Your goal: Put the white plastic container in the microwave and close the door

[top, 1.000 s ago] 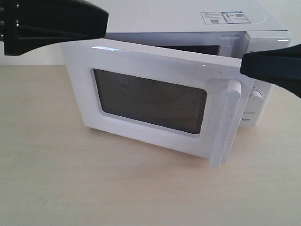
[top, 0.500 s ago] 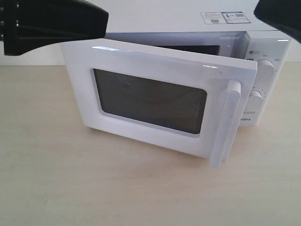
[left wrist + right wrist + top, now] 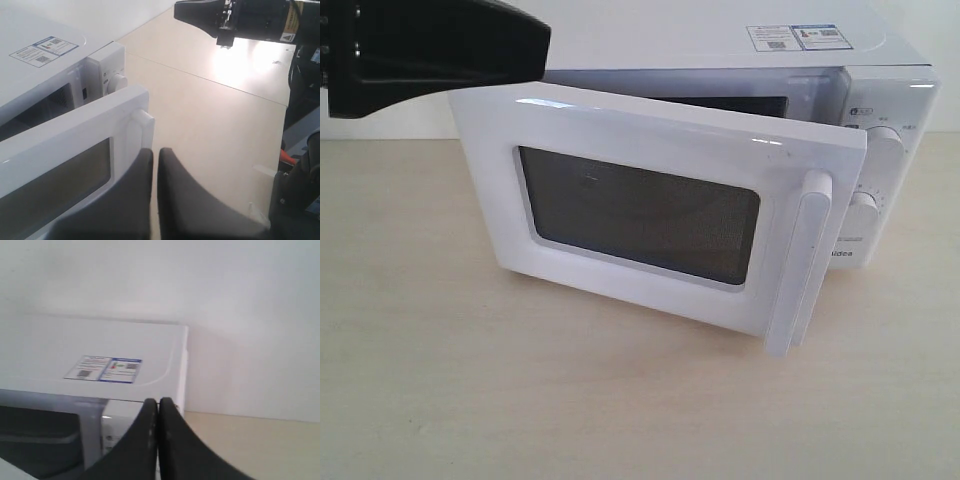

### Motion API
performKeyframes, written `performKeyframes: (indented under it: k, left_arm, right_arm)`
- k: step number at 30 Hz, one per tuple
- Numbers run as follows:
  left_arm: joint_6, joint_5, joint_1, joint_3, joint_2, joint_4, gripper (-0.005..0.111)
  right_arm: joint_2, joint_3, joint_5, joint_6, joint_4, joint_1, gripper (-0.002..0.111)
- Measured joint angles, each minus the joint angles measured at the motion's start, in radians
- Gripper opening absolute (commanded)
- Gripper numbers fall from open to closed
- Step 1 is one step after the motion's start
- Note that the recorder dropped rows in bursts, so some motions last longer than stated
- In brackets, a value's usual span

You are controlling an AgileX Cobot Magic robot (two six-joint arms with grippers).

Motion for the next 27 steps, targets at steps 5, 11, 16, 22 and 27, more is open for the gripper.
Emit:
performKeyframes:
  k: [5, 11, 16, 22, 27]
  left_arm:
    - [0.000, 0.000, 0.000, 0.000, 0.000, 0.000, 0.004]
    - [0.000, 0.000, 0.000, 0.000, 0.000, 0.000, 0.004]
    - [0.000, 0.000, 0.000, 0.000, 0.000, 0.000, 0.004]
    - [0.000, 0.000, 0.000, 0.000, 0.000, 0.000, 0.004]
    - [0.000, 0.000, 0.000, 0.000, 0.000, 0.000, 0.004]
  right_arm:
    - [-0.025, 0.000, 0.194, -0.426, 0.584, 0.000, 0.000]
    - [-0.031, 0.000, 0.393, -0.737, 1.148, 0.010, 0.000]
    - [-0.031, 0.000, 0.450, -1.241, 1.617, 0.120, 0.000]
    - [-0.031, 0.000, 0.448, -1.498, 1.899, 0.290, 0.000]
    - [-0.031, 0.000, 0.358, -1.518, 1.923, 0.410, 0.000]
